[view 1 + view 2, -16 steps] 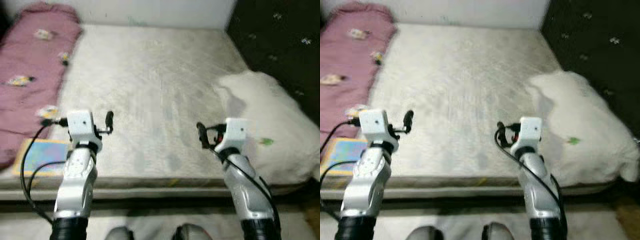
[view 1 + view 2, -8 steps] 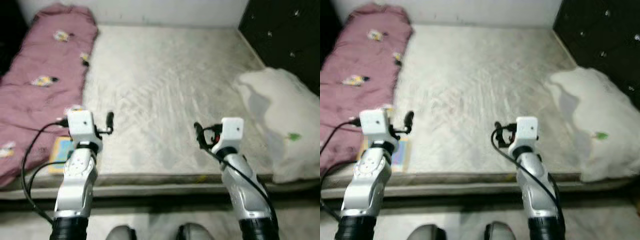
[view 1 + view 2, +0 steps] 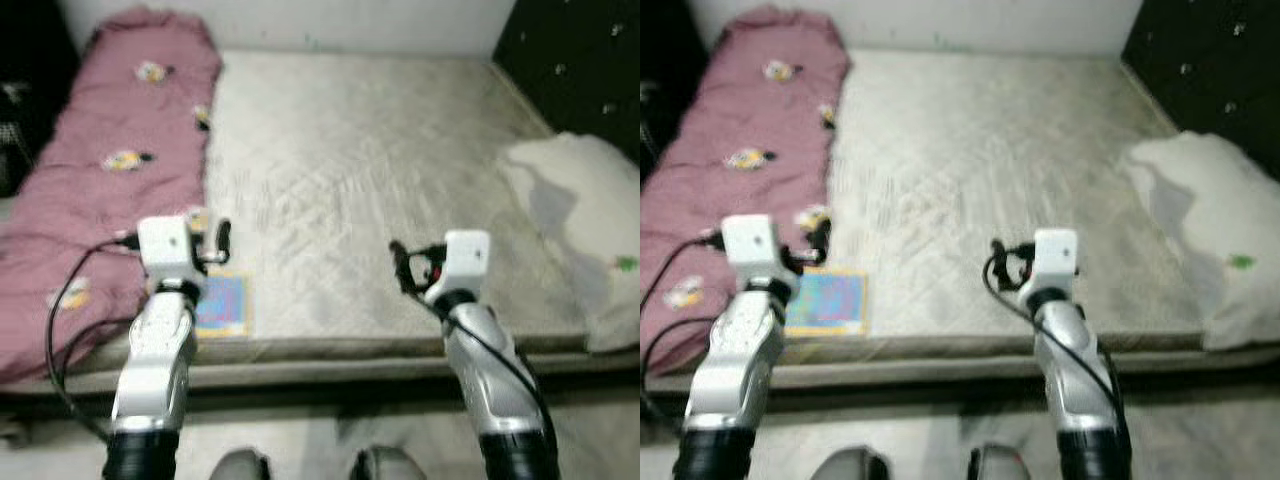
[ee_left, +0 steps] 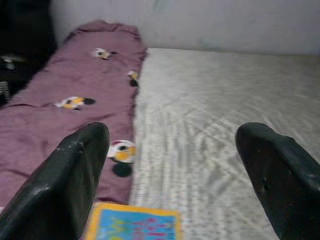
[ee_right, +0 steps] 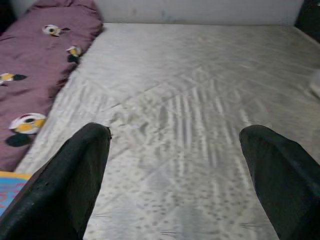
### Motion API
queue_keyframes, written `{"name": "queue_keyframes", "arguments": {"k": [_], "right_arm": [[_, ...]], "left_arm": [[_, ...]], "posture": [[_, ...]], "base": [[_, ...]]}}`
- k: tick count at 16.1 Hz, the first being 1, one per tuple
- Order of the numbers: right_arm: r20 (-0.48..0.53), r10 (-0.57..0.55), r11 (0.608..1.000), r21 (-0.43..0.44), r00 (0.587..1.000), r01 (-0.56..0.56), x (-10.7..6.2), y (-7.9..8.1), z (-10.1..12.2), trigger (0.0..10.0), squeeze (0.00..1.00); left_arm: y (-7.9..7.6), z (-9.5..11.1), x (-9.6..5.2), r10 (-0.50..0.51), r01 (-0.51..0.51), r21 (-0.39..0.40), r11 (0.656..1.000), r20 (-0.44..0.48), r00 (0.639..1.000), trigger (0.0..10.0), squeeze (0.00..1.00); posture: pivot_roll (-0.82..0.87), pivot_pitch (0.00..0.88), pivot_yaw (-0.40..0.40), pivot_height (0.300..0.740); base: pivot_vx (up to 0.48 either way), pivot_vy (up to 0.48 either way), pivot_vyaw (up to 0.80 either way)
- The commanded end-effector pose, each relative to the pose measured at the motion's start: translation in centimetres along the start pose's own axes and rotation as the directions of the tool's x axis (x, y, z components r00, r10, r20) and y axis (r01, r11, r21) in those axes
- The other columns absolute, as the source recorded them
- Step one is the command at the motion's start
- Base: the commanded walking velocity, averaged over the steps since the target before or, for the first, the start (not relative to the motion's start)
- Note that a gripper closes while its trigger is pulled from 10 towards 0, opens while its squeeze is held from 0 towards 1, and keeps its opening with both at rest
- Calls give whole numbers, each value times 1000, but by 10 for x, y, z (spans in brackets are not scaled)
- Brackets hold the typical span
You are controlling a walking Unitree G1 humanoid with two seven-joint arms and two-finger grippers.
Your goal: Clean up the room
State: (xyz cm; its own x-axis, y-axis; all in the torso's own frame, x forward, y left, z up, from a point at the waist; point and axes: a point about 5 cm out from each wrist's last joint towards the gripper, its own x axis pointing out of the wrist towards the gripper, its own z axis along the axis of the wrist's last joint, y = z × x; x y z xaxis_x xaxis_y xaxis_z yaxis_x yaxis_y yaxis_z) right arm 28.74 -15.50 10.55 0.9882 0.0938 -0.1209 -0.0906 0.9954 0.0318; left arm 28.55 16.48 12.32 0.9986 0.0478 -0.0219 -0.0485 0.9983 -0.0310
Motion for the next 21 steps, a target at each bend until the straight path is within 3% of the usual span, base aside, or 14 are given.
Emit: {"name": "queue_keyframes", "arguments": {"k": [1, 5, 17, 21], "right_arm": [[-8, -30, 999, -13, 1000, 30, -2, -10, -1, 10000, 0], [-12, -40, 999, -27, 999, 39, -1, -11, -2, 10000, 0], [-15, -44, 998, -38, 999, 44, 0, -10, -3, 10000, 0], [-19, -47, 998, -41, 999, 47, 0, -11, -4, 10000, 0]], "left_arm": [[-8, -1, -1, -31, 31, -13, 999, -5, 1000, 10000, 0], [-10, 4, -1, -69, 70, -32, 997, 25, 997, 10000, 0], [-13, 7, -1, -97, 99, -46, 994, 41, 994, 10000, 0], [-12, 6, -1, -76, 78, -46, 996, 34, 997, 10000, 0]], "posture": [[-36, 81, -16, 740], [-39, 90, -17, 740], [-39, 94, -13, 740], [-39, 94, -13, 740]], "base": [[0, 480, 0], [97, 404, 0], [306, 0, 0], [0, 0, 0]]}}
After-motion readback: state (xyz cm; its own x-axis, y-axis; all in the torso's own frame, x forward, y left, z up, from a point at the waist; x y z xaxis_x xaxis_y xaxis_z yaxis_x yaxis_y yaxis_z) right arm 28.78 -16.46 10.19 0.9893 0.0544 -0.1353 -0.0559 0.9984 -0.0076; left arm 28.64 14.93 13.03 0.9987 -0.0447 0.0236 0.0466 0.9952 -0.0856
